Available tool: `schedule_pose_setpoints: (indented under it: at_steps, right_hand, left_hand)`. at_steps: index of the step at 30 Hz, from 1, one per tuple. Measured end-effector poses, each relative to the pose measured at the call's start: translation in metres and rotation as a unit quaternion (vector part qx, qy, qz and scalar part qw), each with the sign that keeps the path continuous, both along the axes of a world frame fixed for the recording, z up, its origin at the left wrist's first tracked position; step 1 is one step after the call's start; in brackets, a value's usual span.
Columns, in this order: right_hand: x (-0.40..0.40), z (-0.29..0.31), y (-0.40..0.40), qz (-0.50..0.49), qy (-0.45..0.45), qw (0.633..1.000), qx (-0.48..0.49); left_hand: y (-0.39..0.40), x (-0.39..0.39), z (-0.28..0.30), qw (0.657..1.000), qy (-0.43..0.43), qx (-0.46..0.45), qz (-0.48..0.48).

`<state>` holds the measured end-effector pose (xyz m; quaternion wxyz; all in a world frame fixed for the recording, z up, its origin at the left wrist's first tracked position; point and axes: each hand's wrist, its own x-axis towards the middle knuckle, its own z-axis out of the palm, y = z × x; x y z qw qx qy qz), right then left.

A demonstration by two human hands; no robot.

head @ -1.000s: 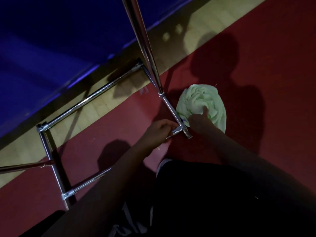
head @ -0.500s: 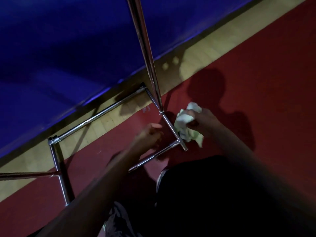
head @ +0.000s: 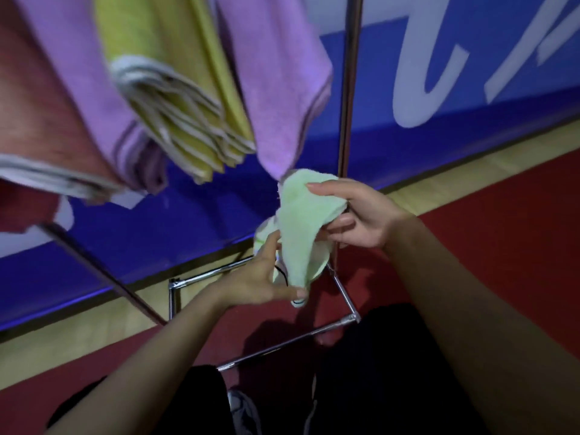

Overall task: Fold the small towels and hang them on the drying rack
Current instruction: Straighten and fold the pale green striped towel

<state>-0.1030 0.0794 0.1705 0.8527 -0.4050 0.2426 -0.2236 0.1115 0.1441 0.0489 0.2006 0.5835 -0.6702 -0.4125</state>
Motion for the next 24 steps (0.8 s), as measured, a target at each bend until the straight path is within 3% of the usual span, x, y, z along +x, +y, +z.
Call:
schedule_pose_setpoints:
  at_steps: [2, 4, 7, 8, 12, 13, 17, 19, 22, 24]
  right_hand:
    - [0.011, 0.017, 0.017, -0.008, -0.014, 1.000, -0.003]
    - [0.025, 0.015, 0.021, -0.043, 0.005, 0.999, 0.000]
    - [0.046, -0.013, 0.022, -0.112, 0.104, 0.986, -0.067]
    - [0.051, -0.024, 0.022, -0.140, 0.141, 0.974, -0.107]
    - [0.059, -0.045, 0.024, -0.235, 0.212, 0.924, -0.217]
    - [0.058, -0.047, 0.022, -0.252, 0.220, 0.917, -0.219]
    - [0.057, -0.069, 0.007, -0.305, 0.219, 0.920, -0.115]
    - [0.062, -0.073, -0.003, -0.311, 0.230, 0.919, -0.074]
    - [0.064, -0.066, -0.016, -0.279, 0.227, 0.931, -0.066]
    - [0.061, -0.065, -0.021, -0.252, 0.245, 0.931, -0.095]
  left_hand:
    - [0.026, 0.011, 0.020, 0.998, 0.026, -0.053, 0.022]
    - [0.052, 0.014, 0.036, 0.987, 0.110, -0.077, 0.089]
    - [0.080, 0.026, 0.043, 0.945, 0.271, 0.015, 0.184]
    - [0.084, 0.030, 0.040, 0.938, 0.284, 0.034, 0.196]
    - [0.089, 0.044, 0.057, 0.957, 0.164, 0.067, 0.229]
    - [0.087, 0.046, 0.060, 0.962, 0.172, 0.069, 0.202]
    - [0.083, 0.054, 0.058, 0.967, 0.235, 0.038, 0.090]
    - [0.077, 0.056, 0.053, 0.973, 0.212, 0.031, 0.087]
    - [0.071, 0.063, 0.044, 0.998, 0.015, 0.008, 0.068]
    - [0.069, 0.070, 0.028, 0.993, -0.116, -0.012, 0.020]
